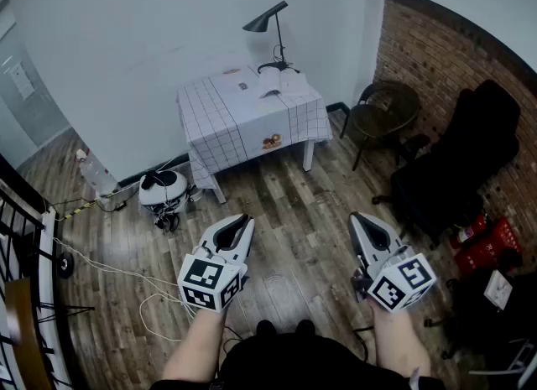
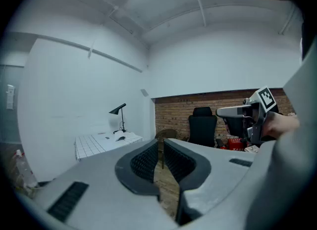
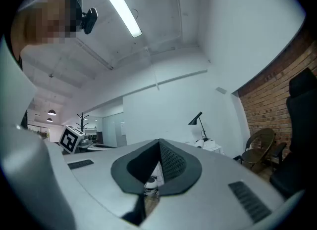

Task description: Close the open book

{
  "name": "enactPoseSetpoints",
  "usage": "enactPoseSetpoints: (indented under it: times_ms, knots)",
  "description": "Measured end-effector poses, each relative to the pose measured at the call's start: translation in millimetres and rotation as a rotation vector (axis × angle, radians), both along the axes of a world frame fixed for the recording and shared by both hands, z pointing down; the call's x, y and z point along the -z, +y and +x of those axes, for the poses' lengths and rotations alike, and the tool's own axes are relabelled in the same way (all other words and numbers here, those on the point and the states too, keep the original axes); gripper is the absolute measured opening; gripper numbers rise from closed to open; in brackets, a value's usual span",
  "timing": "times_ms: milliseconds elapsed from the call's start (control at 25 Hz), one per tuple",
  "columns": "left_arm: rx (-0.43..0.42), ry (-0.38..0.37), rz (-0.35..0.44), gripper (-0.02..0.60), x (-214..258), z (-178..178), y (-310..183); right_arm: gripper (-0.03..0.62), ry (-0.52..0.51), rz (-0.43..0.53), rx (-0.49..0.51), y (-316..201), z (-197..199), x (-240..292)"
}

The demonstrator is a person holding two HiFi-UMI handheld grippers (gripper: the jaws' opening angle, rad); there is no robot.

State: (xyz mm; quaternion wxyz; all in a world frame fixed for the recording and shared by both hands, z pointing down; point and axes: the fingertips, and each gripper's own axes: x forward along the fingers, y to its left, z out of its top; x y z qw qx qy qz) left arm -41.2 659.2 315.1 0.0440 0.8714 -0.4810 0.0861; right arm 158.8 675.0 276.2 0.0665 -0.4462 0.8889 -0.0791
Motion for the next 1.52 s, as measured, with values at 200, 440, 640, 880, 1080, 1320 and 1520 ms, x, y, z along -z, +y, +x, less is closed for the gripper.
enactPoseSetpoints:
  times_ms: [200, 440, 640, 880, 1080, 1320, 1520]
  knots:
    - [-0.004, -0.003, -0.009, 0.040, -7, 5, -11, 0.003, 0.012, -0.005, 0.009, -12, 1, -7]
    - [-0.002, -0.002, -0.016, 0.040, -10, 24, -23, 0.003, 0.006, -0.001, 0.008, -22, 23, -9]
    - [-0.002, 0.003, -0.025, 0.040, -8, 48, -28, 0.003, -0.007, -0.011, 0.002, -26, 48, -14]
    - [-0.003, 0.010, -0.026, 0.040, -12, 58, -49, 0.003, -0.032, 0.008, 0.019, -45, 54, -9]
    - [-0.008, 0.011, -0.041, 0.040, -18, 60, -90, 0.003, -0.029, -0.028, 0.024, -86, 53, -18]
    - [-0.010, 0.017, -0.059, 0.040, -35, 45, -160, 0.003, -0.037, -0.065, 0.013, -156, 41, -33]
    - [-0.018, 0.027, -0.074, 0.040, -36, 15, -239, 0.003, -0.027, -0.102, 0.024, -232, 6, -36]
